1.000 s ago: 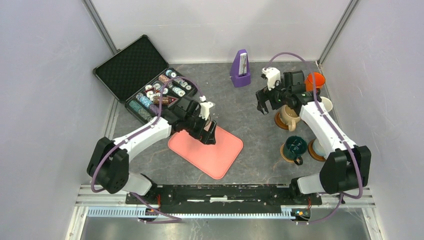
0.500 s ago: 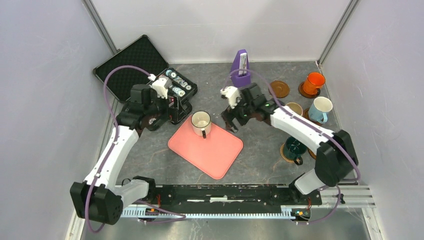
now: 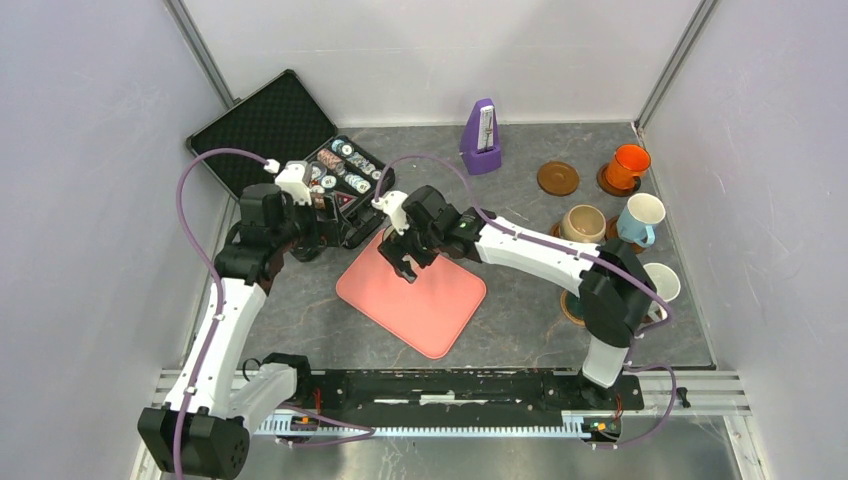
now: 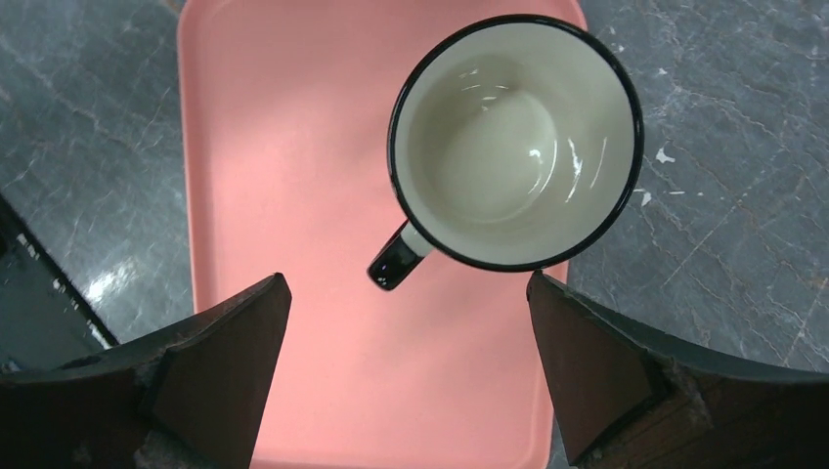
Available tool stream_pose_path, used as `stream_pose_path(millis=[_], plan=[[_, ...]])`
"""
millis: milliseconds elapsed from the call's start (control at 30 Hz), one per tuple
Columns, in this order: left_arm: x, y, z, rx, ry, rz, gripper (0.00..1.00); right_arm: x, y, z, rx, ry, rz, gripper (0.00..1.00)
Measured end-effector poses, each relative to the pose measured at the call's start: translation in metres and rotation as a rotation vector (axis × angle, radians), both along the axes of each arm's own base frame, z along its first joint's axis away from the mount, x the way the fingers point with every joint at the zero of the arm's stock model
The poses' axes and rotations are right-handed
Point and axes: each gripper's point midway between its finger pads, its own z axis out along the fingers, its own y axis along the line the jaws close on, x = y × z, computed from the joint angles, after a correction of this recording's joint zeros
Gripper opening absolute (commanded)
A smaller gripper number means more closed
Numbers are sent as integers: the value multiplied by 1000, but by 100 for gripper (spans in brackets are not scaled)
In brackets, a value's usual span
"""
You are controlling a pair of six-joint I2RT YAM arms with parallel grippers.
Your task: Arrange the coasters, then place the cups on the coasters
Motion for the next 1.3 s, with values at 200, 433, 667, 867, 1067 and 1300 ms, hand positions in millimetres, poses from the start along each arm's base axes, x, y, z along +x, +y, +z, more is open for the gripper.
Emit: stream_pose_path(millis=[200, 433, 667, 867, 1067, 1300], plan=[[-1, 3, -4, 9, 11, 13, 100, 15, 0, -12, -60, -44, -113, 89], [-1, 4, -4, 10, 11, 18, 100, 30, -19, -19, -121, -80, -202, 74], [-2, 4, -7, 11, 19, 19, 100, 40, -33, -25, -116, -41, -197, 63], [-1, 4, -10, 12, 30, 18, 100, 30, -14, -34, -79, 24, -98, 58], [-1, 4, -11, 13, 32, 18, 100, 26, -9, -49, -104, 42, -36, 51], [1, 4, -15, 14, 46, 18, 100, 29, -12, -55, -135, 21, -11, 37]])
